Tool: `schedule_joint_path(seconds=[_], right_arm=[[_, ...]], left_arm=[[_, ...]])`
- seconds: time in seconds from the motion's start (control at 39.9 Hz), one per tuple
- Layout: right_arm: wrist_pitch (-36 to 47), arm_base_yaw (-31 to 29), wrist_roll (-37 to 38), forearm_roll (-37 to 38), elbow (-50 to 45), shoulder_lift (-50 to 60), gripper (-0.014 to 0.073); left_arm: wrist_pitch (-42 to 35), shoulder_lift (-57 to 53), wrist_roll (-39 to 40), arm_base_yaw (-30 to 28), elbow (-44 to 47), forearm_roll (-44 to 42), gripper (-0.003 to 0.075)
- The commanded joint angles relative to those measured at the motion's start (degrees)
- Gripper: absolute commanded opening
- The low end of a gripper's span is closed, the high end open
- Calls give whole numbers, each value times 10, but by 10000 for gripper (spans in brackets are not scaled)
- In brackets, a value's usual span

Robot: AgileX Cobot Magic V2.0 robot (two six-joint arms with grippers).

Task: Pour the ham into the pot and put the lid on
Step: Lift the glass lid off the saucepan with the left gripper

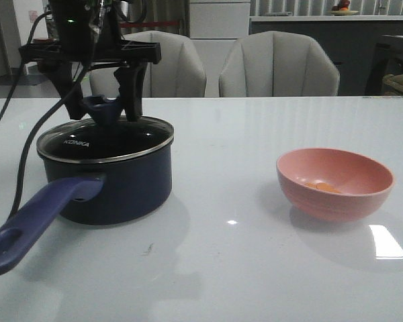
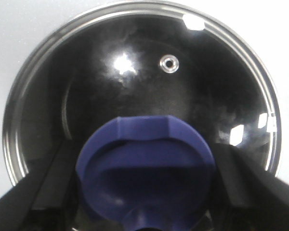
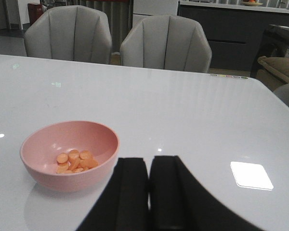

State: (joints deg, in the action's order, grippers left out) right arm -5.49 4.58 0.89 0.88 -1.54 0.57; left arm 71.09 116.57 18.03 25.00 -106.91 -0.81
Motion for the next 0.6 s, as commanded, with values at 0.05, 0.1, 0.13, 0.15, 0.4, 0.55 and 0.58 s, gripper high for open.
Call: schedule_joint_path(seconds=[0.05,0.1,0.13,0.15,0.4,0.55,0.58], right_arm=[[48,-2,-1,6,3,12,169],[48,-2,-1,6,3,12,169],[48,-2,-1,6,3,12,169],[48,-2,-1,6,3,12,169],[48,-2,-1,6,3,12,169],[48,-2,-1,6,3,12,169],[48,-2,-1,6,3,12,169]], left_arm=[[6,-34,9,1,-52,1,289],[12,-34,7,1,-59,1,289],[12,-34,6,1,-62,1,289],[13,-34,6,1,-64,1,289],[16,-56,-22,-17,-65,-12,288],[16,-90,-59,-48,-60,-20,288],[16,-100,-64,-55,-58,-20,288]])
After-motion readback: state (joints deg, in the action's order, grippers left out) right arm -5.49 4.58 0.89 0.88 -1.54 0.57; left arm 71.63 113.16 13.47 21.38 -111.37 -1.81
